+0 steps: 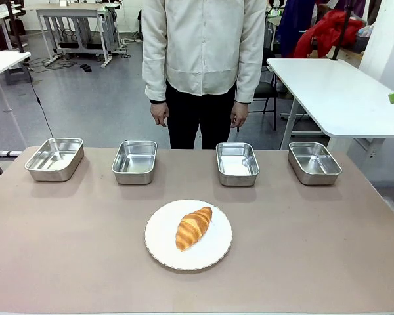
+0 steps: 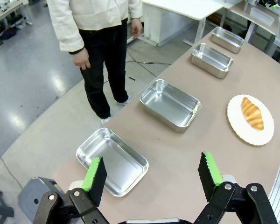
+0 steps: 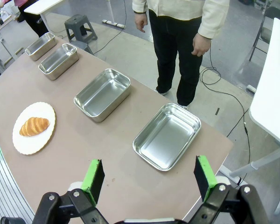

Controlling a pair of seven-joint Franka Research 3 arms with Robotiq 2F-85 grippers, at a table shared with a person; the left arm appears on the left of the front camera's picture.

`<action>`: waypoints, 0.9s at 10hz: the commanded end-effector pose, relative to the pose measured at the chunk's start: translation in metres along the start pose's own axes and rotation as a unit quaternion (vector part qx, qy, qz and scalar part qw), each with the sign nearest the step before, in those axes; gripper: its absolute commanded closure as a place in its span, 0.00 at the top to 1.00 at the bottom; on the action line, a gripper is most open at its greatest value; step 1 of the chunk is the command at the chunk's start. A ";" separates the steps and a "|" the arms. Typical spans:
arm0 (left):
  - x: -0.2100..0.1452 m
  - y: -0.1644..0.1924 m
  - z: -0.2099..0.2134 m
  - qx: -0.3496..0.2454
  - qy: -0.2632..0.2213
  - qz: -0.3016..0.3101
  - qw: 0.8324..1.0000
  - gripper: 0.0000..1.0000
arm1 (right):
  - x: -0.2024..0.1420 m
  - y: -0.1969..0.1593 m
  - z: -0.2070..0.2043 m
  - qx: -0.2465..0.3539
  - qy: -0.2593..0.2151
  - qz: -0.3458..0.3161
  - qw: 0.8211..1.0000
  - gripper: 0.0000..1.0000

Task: Place the bread in the container.
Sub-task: Place the Butter Roll into the Airtight Container indicated by the human.

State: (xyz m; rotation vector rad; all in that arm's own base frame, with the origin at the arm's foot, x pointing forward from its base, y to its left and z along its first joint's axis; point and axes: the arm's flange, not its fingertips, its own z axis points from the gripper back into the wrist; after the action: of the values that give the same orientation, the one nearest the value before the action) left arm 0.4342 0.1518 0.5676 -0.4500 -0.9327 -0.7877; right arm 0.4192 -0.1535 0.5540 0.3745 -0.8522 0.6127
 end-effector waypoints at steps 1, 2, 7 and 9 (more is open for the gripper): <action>0.001 -0.001 0.002 0.002 -0.006 0.000 1.000 1.00 | -0.001 -0.001 0.000 0.003 -0.006 0.002 1.000 1.00; 0.001 -0.001 0.002 0.002 -0.006 0.000 1.000 1.00 | -0.001 -0.001 0.000 0.003 -0.006 0.002 1.000 1.00; 0.001 -0.001 0.002 0.002 -0.006 0.000 1.000 1.00 | -0.001 -0.001 0.000 0.003 -0.006 0.002 1.000 1.00; 0.001 -0.001 0.002 0.002 -0.006 0.000 1.000 1.00 | -0.001 -0.001 0.000 0.003 -0.006 0.002 1.000 1.00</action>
State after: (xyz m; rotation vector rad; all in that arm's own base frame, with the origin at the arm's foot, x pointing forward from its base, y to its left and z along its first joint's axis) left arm 0.4342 0.1518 0.5676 -0.4500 -0.9327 -0.7877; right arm 0.4192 -0.1535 0.5540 0.3745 -0.8521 0.6127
